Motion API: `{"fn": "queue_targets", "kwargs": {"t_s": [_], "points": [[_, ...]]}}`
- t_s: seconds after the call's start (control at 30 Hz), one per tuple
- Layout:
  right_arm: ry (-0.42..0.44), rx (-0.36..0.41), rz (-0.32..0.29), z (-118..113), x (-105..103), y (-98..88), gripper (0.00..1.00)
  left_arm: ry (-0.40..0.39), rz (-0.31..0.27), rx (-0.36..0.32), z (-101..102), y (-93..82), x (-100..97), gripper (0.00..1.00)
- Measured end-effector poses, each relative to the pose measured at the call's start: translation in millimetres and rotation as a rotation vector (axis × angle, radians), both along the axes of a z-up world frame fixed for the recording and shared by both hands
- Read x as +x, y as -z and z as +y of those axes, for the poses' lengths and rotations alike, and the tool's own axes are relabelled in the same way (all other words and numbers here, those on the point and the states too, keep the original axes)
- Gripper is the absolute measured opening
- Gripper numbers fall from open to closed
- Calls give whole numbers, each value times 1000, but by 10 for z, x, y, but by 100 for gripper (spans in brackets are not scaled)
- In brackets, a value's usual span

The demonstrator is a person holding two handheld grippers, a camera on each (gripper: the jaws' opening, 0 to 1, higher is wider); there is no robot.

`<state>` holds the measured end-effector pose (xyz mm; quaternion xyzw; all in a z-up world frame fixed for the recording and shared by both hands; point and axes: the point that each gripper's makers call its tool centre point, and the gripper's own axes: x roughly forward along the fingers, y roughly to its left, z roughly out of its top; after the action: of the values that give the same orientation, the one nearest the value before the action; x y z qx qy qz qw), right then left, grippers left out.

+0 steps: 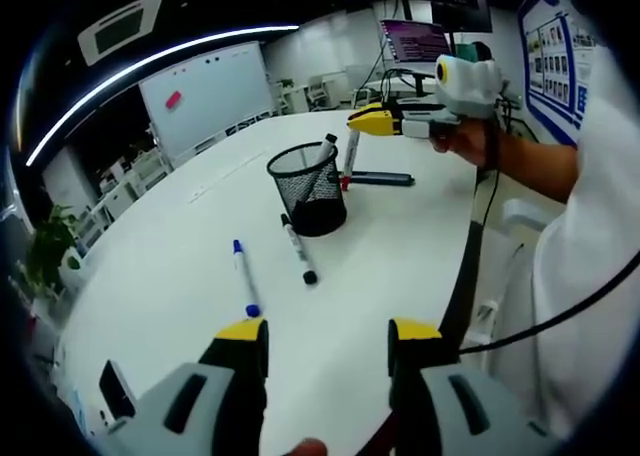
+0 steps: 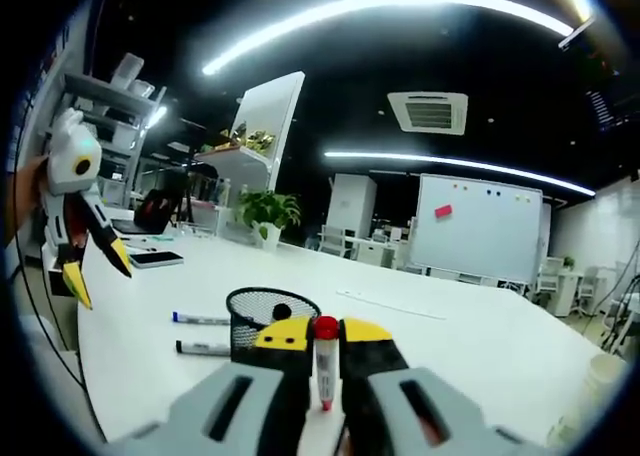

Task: Place the scattered laser pointers and whiteboard markers into the pen holder and stack the scattered paper cups together

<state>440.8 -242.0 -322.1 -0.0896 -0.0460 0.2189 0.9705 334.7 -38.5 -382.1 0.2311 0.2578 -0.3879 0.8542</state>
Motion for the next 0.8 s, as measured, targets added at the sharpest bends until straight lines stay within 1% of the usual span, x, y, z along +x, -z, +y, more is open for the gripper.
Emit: {"fn": "queue_targets", "kwargs": {"t_s": [0.4, 0.8], "points": [[-3, 4, -5, 7, -12, -37, 10, 2, -1, 4, 3, 2, 4, 49], [-10, -1, 3, 19, -15, -29, 10, -1, 2, 1, 6, 7, 6, 49]]}}
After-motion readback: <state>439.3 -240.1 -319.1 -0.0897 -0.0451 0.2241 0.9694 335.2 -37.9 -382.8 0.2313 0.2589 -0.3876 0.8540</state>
